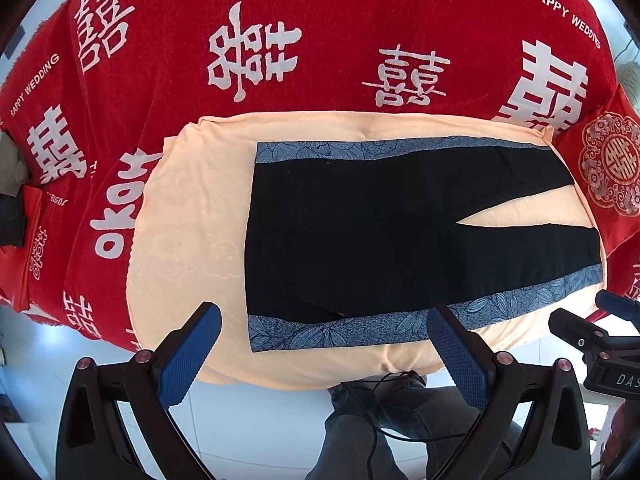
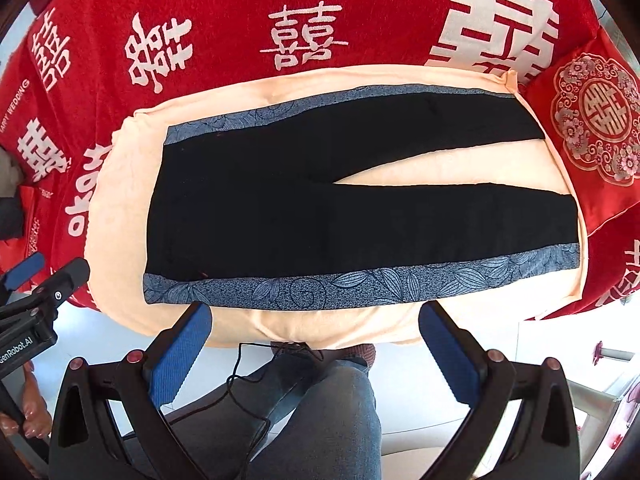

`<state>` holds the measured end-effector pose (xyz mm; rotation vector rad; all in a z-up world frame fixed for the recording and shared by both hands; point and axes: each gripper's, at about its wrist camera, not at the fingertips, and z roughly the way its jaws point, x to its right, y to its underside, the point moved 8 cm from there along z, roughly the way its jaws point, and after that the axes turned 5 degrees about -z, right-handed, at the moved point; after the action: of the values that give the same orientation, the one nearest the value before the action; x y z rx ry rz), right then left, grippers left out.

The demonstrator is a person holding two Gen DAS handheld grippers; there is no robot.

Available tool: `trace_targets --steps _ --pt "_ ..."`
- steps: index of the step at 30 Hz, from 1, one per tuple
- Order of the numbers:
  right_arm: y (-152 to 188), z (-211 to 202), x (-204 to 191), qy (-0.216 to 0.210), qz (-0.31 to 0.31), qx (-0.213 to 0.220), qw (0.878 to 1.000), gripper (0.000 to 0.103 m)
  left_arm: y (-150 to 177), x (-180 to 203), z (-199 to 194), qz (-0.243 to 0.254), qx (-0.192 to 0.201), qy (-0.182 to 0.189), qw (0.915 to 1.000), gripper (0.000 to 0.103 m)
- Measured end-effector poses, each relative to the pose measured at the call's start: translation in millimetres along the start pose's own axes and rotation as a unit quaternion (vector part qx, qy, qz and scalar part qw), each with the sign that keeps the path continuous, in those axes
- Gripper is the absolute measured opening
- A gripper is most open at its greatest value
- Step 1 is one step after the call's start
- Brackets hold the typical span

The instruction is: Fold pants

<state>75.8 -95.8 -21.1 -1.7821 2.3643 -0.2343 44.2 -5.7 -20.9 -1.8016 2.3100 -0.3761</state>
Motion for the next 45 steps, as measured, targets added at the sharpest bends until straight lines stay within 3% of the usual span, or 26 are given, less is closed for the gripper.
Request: trace_targets --steps 45 --pt "-5.0 7.7 -9.6 0.035 0.004 -0.001 0.999 0.103 -9.8 -7.5 18.1 0.012 -0.008 0.007 0.9999 0.103"
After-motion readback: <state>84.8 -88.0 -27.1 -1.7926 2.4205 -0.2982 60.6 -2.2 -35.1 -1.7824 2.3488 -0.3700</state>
